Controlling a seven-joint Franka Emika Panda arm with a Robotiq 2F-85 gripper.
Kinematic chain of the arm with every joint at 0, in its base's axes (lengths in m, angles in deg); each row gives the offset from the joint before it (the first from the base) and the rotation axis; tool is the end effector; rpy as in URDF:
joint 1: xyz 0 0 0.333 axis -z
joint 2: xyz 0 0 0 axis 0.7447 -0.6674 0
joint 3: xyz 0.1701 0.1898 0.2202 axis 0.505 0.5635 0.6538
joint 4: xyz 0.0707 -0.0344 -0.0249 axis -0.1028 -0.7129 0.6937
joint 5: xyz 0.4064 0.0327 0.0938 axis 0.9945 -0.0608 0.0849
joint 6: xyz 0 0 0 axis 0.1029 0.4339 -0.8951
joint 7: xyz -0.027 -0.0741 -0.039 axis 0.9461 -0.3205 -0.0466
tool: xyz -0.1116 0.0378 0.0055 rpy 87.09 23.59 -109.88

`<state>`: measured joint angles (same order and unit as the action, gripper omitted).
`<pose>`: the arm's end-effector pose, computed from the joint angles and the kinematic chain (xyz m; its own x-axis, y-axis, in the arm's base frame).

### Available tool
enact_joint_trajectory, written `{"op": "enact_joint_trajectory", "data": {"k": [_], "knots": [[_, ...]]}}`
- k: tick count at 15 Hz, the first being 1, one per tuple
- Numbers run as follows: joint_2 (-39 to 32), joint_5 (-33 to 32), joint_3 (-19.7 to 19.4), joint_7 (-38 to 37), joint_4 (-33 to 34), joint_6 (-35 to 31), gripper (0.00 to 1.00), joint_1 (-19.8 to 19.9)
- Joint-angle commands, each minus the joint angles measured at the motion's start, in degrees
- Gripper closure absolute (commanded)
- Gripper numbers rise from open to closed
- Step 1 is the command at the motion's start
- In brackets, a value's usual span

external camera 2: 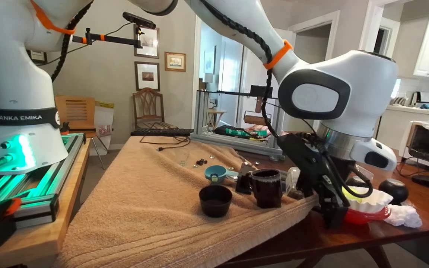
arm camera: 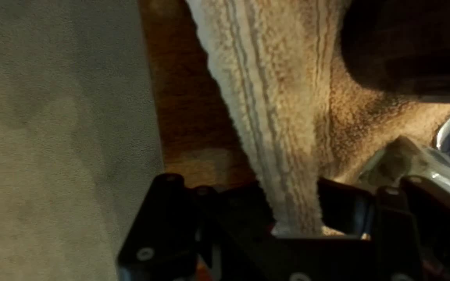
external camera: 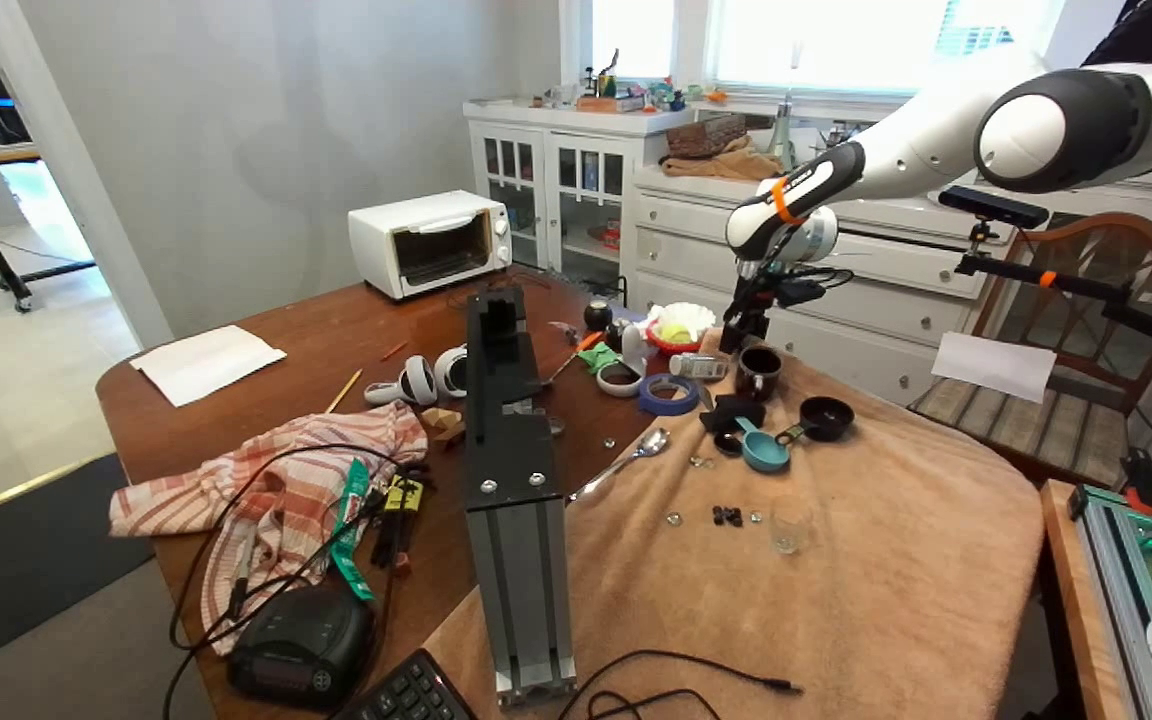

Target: Pull the upper right corner of the towel backwards.

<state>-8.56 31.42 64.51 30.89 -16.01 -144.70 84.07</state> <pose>0.6138 -0.4606 0.1051 0.9597 -0.2806 -0.0161 -0.2799 -0.9489 -0.1457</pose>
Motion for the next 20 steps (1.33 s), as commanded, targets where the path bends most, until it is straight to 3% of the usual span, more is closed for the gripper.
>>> {"op": "enact_joint_trajectory", "data": {"k": [1,14,20], "knots": [[-3.54,-1.81,-1.54,-3.00,6.98,2.52,1.00,-0.20],[-7.90,-3.34,-4.20,-7.10,18.44,13.33,1.00,1.56],[-11.02,-3.10,-4.65,-10.27,23.35,12.05,1.00,1.48]]}}
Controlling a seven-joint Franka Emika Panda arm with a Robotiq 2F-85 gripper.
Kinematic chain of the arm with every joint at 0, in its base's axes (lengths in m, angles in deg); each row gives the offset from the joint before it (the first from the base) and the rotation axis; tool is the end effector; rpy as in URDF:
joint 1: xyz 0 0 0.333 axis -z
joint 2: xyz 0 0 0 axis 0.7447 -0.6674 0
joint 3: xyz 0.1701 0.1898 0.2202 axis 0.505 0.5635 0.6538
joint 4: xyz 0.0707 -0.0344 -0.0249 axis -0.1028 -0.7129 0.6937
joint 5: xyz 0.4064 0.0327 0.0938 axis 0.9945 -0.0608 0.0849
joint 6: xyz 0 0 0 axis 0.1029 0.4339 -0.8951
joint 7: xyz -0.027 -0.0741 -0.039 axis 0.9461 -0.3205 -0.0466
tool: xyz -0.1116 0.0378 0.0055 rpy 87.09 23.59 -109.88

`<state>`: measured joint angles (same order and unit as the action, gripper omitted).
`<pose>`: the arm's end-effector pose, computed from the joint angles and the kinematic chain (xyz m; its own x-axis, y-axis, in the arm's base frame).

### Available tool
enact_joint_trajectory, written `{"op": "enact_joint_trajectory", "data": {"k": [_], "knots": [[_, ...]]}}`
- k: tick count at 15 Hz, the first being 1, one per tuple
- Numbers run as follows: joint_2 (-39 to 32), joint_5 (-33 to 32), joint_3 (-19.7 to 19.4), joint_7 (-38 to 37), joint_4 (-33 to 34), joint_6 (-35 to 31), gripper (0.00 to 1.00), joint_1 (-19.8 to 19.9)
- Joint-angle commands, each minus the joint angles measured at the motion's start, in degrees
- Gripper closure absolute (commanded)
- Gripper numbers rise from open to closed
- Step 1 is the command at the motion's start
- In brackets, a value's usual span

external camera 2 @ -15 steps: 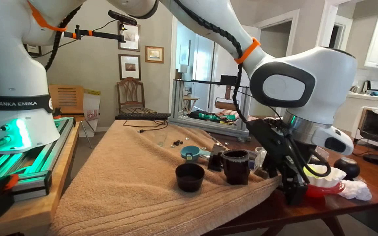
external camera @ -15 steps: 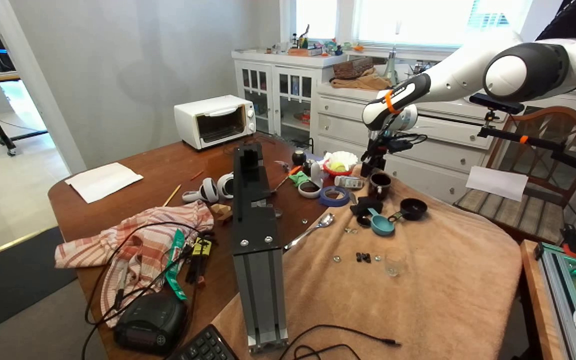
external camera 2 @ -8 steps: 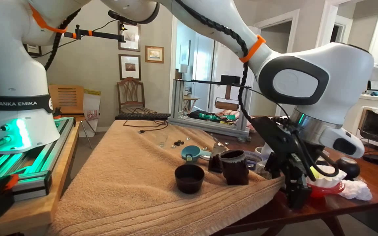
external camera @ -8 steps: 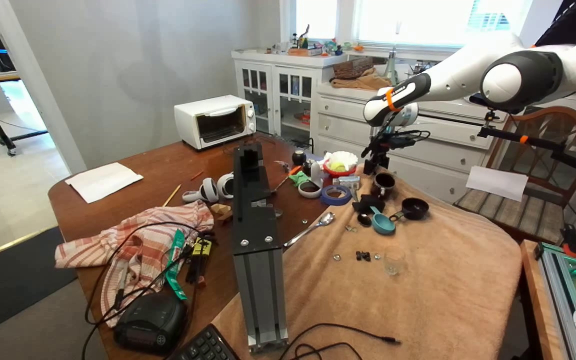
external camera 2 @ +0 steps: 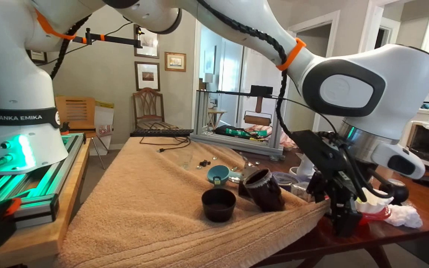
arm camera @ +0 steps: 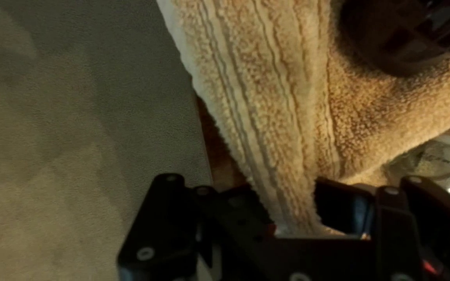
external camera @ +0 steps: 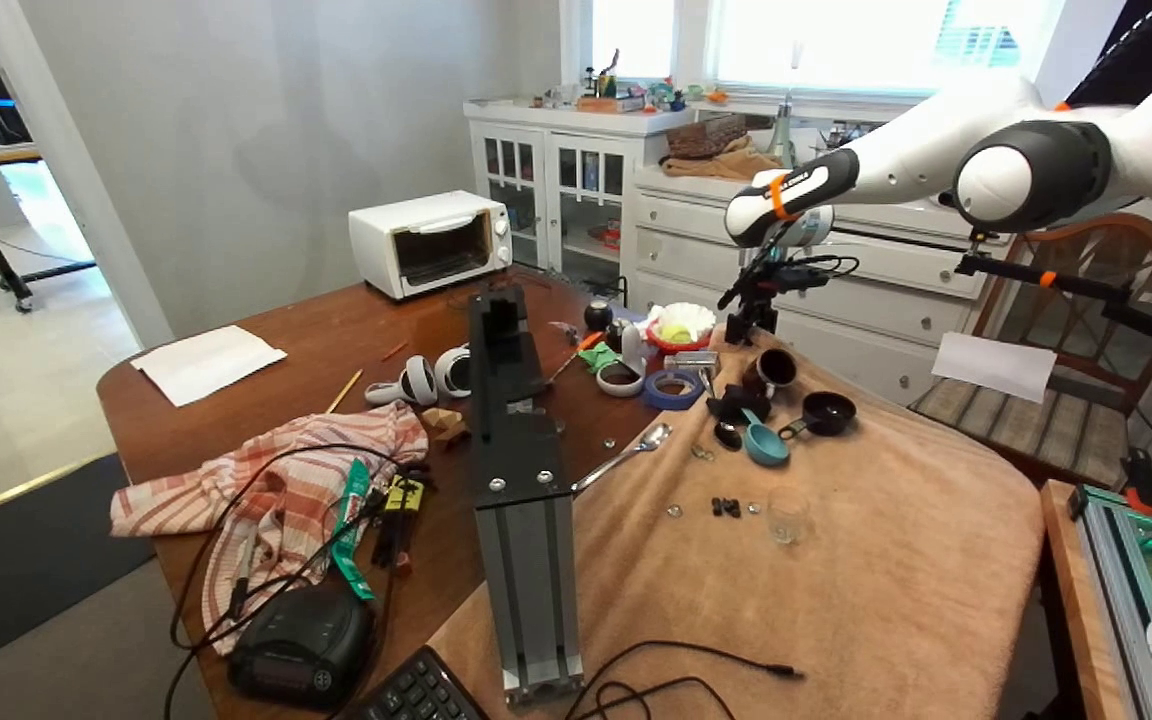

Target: Pull the upper right corner of the towel backwards.

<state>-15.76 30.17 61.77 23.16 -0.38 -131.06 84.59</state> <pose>0.6203 -0.4970 0.1124 0.9134 -0.3862 -0.1290 -0.4016 -0.9066 -0.1295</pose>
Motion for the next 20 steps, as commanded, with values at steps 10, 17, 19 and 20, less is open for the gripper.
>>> {"op": "enact_joint_trajectory", "data": {"k": [10,17,19,20], "knots": [[-8.55,-1.49,-2.30,-10.18,15.35,-1.35,1.00,1.44],[-10.75,-0.81,-1.97,-15.80,20.03,-1.18,1.00,1.94],[-11.40,-0.56,-1.88,-17.90,21.37,-1.28,1.00,2.03],[-11.72,-0.48,-1.85,-18.86,21.95,-1.15,1.00,2.09]]}}
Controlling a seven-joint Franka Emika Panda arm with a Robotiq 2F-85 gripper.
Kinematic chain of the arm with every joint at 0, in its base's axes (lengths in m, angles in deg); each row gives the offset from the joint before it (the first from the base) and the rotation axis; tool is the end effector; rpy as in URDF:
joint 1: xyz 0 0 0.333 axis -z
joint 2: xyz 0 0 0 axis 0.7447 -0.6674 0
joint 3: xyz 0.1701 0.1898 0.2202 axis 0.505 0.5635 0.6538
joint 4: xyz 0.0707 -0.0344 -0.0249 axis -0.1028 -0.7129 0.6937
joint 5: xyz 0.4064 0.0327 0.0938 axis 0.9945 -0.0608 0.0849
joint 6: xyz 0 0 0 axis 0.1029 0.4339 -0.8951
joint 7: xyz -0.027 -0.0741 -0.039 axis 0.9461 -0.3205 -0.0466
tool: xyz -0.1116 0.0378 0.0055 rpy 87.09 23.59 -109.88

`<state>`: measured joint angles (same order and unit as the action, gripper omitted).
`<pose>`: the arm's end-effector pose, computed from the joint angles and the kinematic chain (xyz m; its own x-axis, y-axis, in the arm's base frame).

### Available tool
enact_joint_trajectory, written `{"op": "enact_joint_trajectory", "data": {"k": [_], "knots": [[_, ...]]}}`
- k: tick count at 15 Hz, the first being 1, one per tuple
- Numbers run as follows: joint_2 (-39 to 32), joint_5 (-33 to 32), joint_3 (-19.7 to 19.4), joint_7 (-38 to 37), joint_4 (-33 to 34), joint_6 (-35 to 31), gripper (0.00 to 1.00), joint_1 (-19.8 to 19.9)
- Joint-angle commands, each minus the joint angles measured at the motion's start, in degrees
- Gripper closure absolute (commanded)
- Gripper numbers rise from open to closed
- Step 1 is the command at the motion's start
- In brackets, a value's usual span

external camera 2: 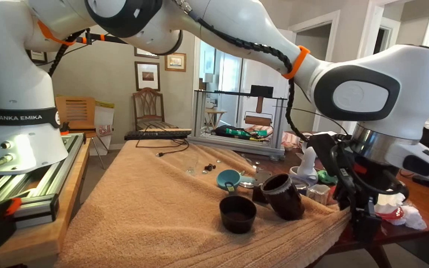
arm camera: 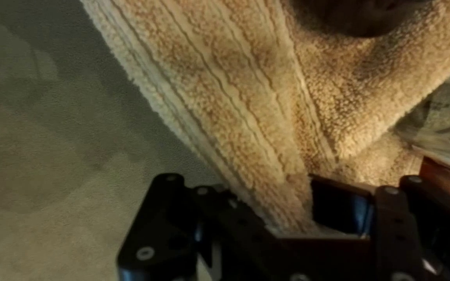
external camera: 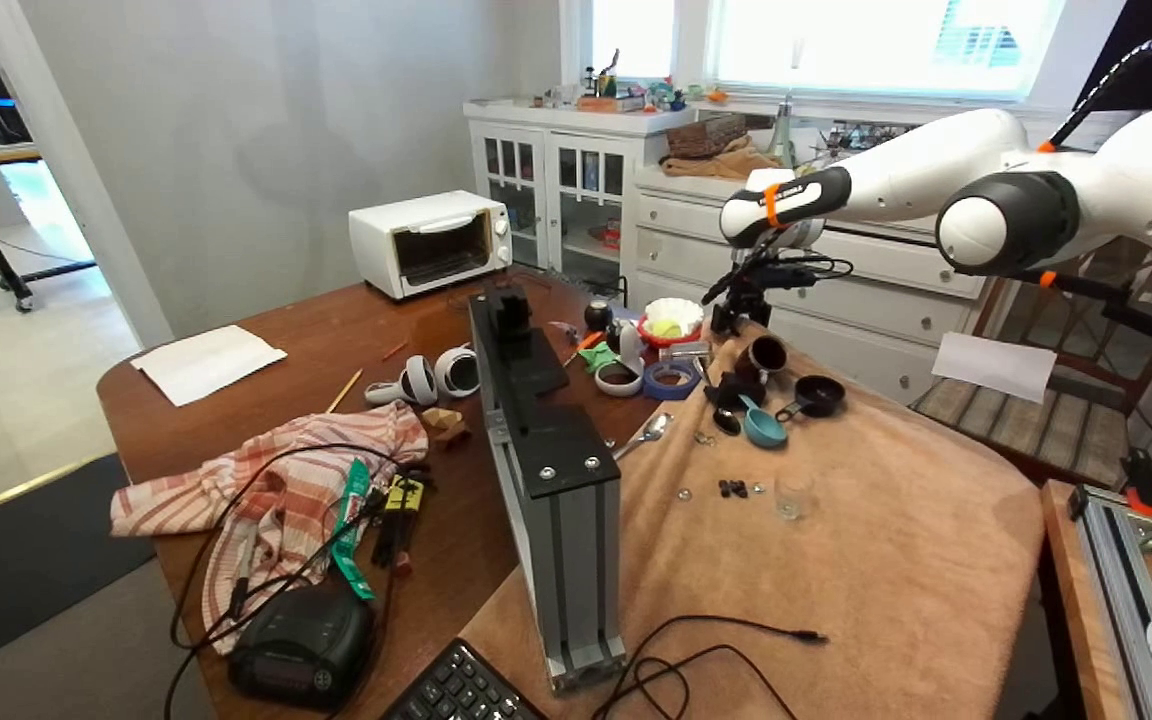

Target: Pull the upper right corner of the towel backwards.

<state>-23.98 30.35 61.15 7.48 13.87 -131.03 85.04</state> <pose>0.6451 -0.5205 0.1124 0.7832 -0.6194 -0.0554 -0.6218 -0.7792 -0.0791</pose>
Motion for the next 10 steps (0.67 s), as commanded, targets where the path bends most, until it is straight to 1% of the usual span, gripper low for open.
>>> {"op": "enact_joint_trajectory", "data": {"k": [1,10], "knots": [[-3.81,-0.56,-1.21,-4.31,8.30,-1.09,1.00,1.68],[-6.50,0.05,-1.17,-13.42,13.06,0.59,1.00,2.21]]}}
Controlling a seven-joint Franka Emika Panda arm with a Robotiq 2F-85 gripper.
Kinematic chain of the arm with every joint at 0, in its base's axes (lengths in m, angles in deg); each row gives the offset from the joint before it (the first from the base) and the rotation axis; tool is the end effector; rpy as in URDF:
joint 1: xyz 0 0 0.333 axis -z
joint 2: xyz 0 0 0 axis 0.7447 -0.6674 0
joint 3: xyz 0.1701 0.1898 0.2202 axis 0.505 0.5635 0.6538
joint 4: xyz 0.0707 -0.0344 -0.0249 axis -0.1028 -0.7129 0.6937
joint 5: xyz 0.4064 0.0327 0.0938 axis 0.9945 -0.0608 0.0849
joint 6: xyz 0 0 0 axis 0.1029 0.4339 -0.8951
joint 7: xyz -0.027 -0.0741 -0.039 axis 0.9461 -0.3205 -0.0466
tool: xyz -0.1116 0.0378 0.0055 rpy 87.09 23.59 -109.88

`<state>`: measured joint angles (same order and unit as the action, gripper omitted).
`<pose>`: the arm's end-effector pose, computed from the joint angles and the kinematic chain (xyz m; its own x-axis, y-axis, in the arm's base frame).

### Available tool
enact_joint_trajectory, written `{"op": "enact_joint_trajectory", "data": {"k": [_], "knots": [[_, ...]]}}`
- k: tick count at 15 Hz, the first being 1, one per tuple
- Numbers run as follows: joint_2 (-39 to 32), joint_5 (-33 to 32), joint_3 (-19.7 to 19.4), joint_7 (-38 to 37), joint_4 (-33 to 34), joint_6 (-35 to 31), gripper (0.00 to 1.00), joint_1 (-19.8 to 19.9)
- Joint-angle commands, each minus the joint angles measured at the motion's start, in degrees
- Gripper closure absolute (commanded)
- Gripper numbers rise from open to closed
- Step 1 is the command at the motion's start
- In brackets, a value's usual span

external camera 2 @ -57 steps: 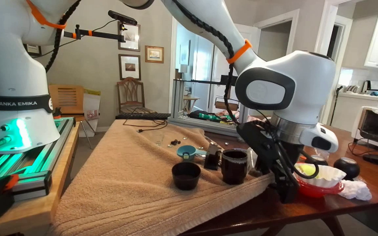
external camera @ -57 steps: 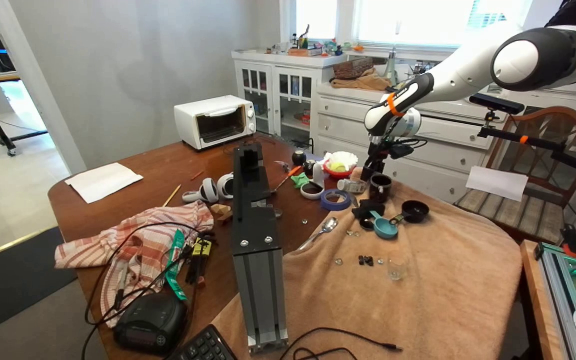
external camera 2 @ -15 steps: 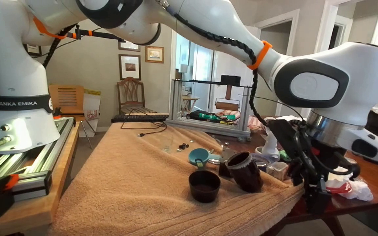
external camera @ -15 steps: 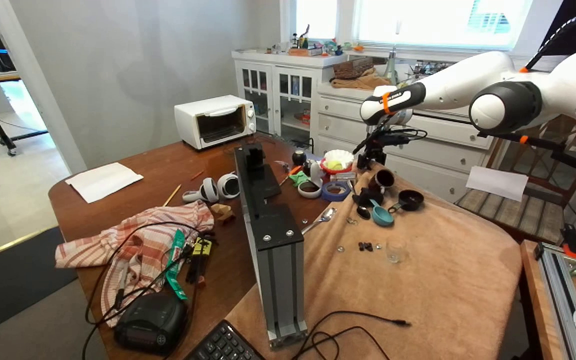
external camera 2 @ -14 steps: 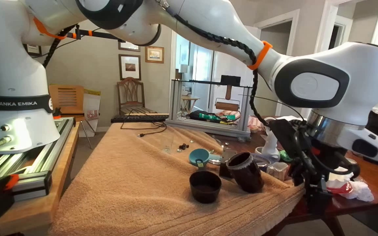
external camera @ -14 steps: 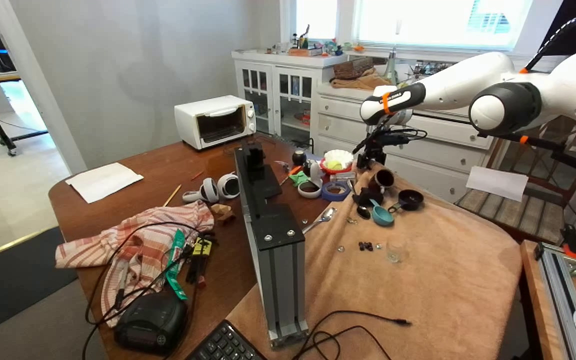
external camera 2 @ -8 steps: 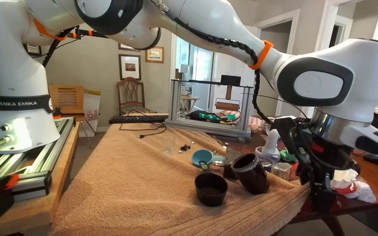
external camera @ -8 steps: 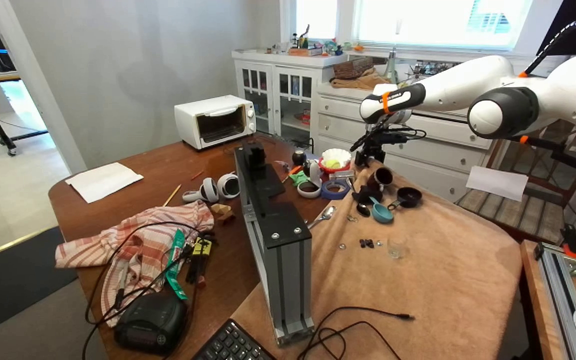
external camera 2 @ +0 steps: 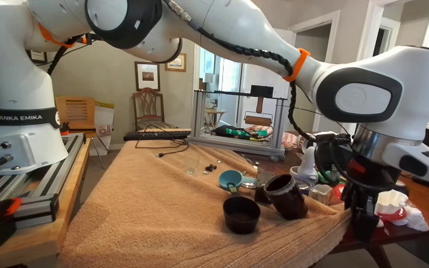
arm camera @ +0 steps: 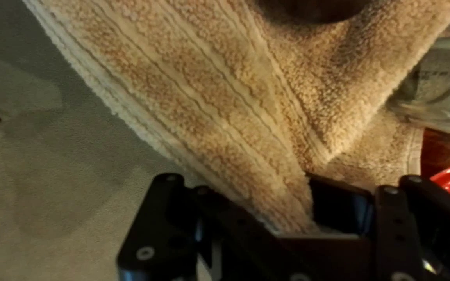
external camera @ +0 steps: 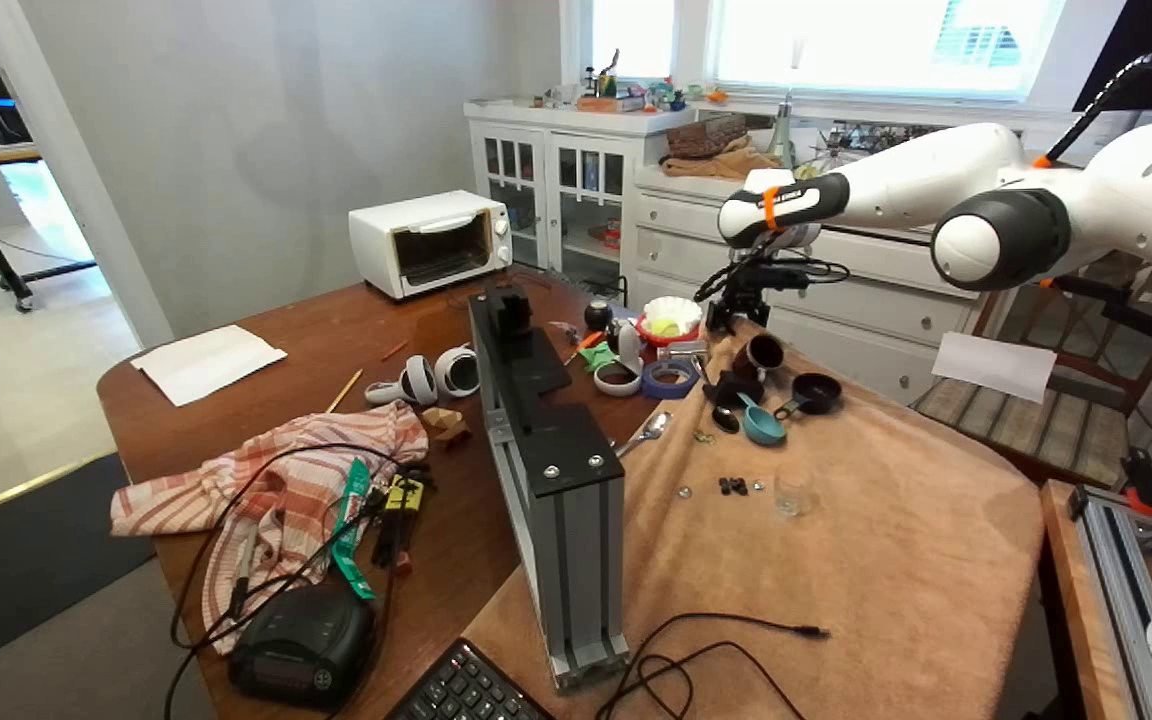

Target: Pull the upper right corner of the towel backwards.

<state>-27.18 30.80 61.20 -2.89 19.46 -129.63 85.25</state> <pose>0.6521 -0.5232 0.1112 0.6624 -0.7473 -0.0531 -0.7488 -0.6580 -0.0793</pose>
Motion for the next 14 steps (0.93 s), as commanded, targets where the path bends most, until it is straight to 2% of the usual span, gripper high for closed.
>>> {"op": "enact_joint_trajectory", "data": {"k": [1,3,10,13,14], "knots": [[-3.41,-0.53,-1.46,-3.95,7.79,-0.32,1.00,2.15],[-2.38,-0.60,-1.96,-4.67,6.19,-1.03,1.00,2.32],[-2.62,-0.85,-2.60,-4.83,7.60,-2.41,1.00,3.78],[-2.65,-1.41,-2.91,-4.99,7.38,-1.69,1.00,3.21],[-2.55,-1.36,-2.81,-4.76,7.19,-1.15,0.75,3.08]]}}
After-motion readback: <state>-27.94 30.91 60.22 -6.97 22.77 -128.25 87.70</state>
